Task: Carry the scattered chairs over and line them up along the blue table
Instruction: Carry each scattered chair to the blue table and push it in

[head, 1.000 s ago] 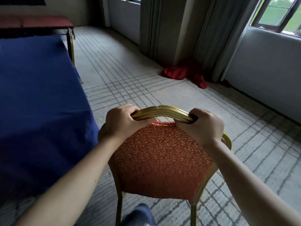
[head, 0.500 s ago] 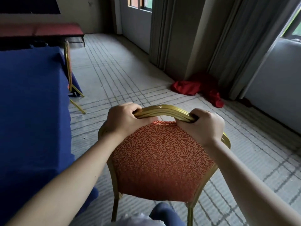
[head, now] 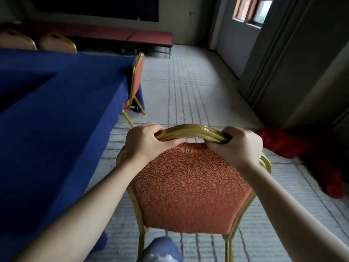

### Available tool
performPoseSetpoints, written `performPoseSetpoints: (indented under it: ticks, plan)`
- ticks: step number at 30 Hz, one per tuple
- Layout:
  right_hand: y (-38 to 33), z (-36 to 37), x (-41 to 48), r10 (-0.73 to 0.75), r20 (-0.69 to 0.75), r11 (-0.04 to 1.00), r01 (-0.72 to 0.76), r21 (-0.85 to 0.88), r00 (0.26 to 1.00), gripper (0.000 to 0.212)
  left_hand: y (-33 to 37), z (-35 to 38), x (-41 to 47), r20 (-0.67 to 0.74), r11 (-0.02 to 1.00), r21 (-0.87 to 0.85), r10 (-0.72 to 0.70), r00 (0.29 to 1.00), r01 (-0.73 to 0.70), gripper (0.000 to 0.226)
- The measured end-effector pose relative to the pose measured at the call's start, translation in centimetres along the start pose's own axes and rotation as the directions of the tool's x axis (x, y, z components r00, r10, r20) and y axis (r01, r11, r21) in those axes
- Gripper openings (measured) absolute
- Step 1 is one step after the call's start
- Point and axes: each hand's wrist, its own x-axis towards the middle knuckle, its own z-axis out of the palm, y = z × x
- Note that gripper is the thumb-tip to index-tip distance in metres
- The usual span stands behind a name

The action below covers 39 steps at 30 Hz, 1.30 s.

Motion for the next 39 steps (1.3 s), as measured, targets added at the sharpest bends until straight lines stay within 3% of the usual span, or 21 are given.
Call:
performPoseSetpoints:
  ticks: [7,18,22,27,33,39]
  plan:
    - [-1.0,9.5,13.1,-0.221,0.083,0.974,0.216,0.062,0.972,0.045,-5.9,4.6,7.3,-0.076,0.975,0.115,-0.183,0.980,0.191,0.062]
    - [-6.6,25.2,31.6,-0.330,0.090,0.930,0.308,0.199,0.940,0.046,-18.1,8.5,23.2,-0.208,0.922,0.308,-0.177,0.962,0.237,0.058]
    - [-10.1,29.5,36.9,-0.432,0.087,0.880,0.400,0.255,0.897,0.043,-21.9,8.5,26.2,-0.275,0.880,0.348,-0.234,0.933,0.323,0.060]
    - [-15.6,35.6,43.4,-0.583,0.044,0.770,0.534,0.350,0.811,0.042,-26.4,8.9,29.5,-0.376,0.793,0.345,-0.373,0.848,0.502,0.057]
    - [-21.7,45.3,52.5,-0.732,0.012,0.588,0.623,0.515,0.681,0.043,-32.5,11.1,35.5,-0.467,0.647,0.300,-0.541,0.699,0.701,0.052]
    - [-28.4,54.9,61.5,-0.849,0.082,0.427,0.586,0.689,0.521,0.042,-39.0,13.3,42.4,-0.574,0.421,0.382,-0.590,0.568,0.823,0.055]
